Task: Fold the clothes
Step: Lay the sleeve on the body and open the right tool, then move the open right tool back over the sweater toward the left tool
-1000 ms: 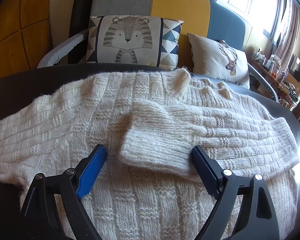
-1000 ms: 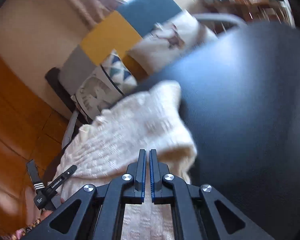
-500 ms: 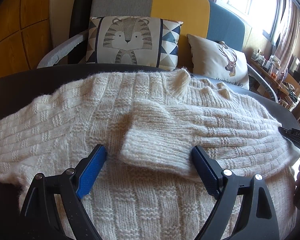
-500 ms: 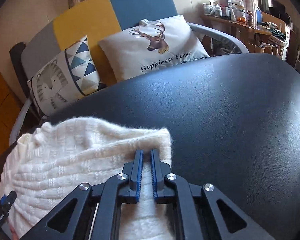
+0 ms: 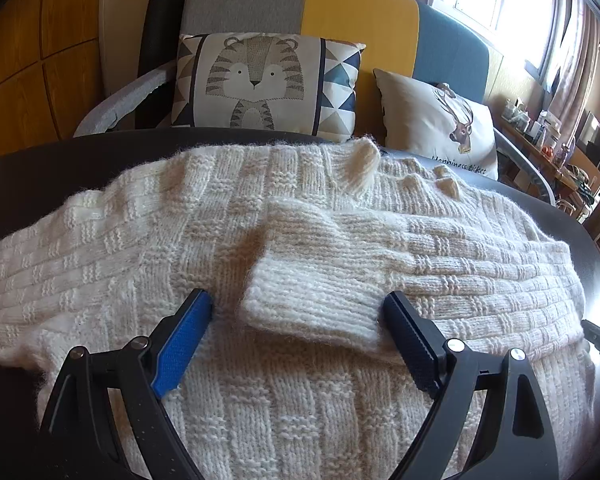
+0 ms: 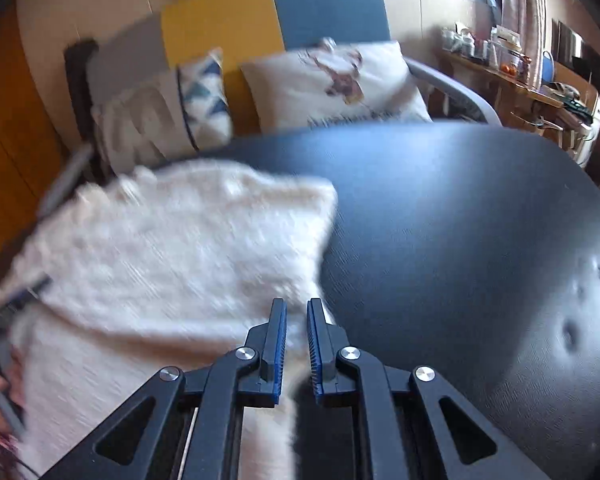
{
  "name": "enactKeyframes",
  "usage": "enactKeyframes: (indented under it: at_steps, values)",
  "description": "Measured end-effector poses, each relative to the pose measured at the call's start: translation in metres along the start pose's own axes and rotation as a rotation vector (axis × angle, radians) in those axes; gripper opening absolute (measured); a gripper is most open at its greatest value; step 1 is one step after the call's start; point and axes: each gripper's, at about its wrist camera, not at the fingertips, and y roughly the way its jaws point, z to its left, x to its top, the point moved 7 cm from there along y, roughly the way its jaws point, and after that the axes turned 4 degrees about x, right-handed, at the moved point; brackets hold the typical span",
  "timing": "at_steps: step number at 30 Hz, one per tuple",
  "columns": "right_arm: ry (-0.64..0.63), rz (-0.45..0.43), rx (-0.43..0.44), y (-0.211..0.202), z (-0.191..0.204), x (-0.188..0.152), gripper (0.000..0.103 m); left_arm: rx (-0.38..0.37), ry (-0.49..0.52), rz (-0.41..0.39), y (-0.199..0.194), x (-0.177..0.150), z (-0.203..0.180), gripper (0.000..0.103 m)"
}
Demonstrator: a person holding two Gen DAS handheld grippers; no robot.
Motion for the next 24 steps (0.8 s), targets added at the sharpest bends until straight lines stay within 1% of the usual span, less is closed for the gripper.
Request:
enactKeyframes:
  at_steps: [1, 2, 5, 6, 7, 8, 9, 10, 11, 12, 14, 15, 17, 18, 20, 23, 24]
  values:
    - [-0.004, 0.005, -0.021, 0.005, -0.005, -0.007, 0.012, 0.000, 0.000, 0.000, 0.000, 0.000, 0.000, 0.090]
    - [0.017, 0.009, -0.021, 0.008, -0.010, -0.010, 0.020, -0.001, 0.000, 0.000, 0.000, 0.000, 0.000, 0.090]
    - [0.167, 0.024, 0.054, 0.004, -0.020, -0.003, 0.020, 0.001, 0.001, -0.001, 0.000, 0.000, 0.000, 0.090]
    - [0.202, -0.003, 0.076, -0.001, -0.020, 0.003, 0.019, 0.001, 0.001, -0.002, 0.000, 0.000, -0.001, 0.090]
    - [0.218, -0.048, 0.101, -0.008, -0.018, 0.011, 0.019, 0.002, 0.002, -0.002, 0.000, 0.000, -0.001, 0.090]
    - [0.209, -0.092, 0.119, -0.015, -0.012, 0.021, 0.019, 0.002, 0.003, -0.002, 0.000, 0.000, -0.001, 0.090]
    - [0.180, -0.119, 0.117, -0.017, -0.005, 0.033, 0.018, 0.002, 0.003, -0.002, 0.000, -0.001, -0.001, 0.090]
    - [0.142, -0.123, 0.110, -0.014, 0.003, 0.044, 0.016, 0.002, 0.003, -0.002, 0.000, -0.001, -0.001, 0.090]
    - [0.103, -0.114, 0.105, -0.007, 0.011, 0.053, 0.009, 0.001, 0.002, -0.002, -0.001, -0.001, -0.001, 0.090]
    - [0.074, -0.099, 0.094, 0.003, 0.018, 0.063, 0.007, -0.001, 0.001, -0.003, -0.001, -0.001, -0.001, 0.090]
    - [0.045, -0.057, 0.068, 0.026, 0.025, 0.078, 0.006, -0.003, -0.001, -0.003, -0.001, -0.001, -0.001, 0.090]
    - [0.049, -0.033, 0.057, 0.036, 0.025, 0.080, 0.006, -0.004, -0.002, -0.004, -0.001, -0.001, -0.001, 0.090]
    - [0.081, 0.029, 0.001, 0.059, 0.012, 0.081, 0.006, -0.005, -0.002, -0.005, -0.001, -0.001, -0.001, 0.090]
    - [0.095, 0.036, -0.012, 0.066, 0.006, 0.083, 0.001, -0.006, -0.002, -0.006, -0.001, -0.001, -0.001, 0.090]
    - [0.112, 0.013, -0.011, 0.072, -0.001, 0.087, 0.001, -0.007, -0.002, -0.007, 0.000, -0.002, -0.001, 0.090]
    - [0.047, 0.013, -0.064, 0.071, 0.005, 0.086, 0.001, -0.009, -0.004, -0.008, 0.000, -0.002, 0.000, 0.091]
    - [0.024, 0.022, -0.087, 0.067, 0.008, 0.085, 0.003, -0.010, -0.004, -0.008, -0.001, -0.002, 0.000, 0.091]
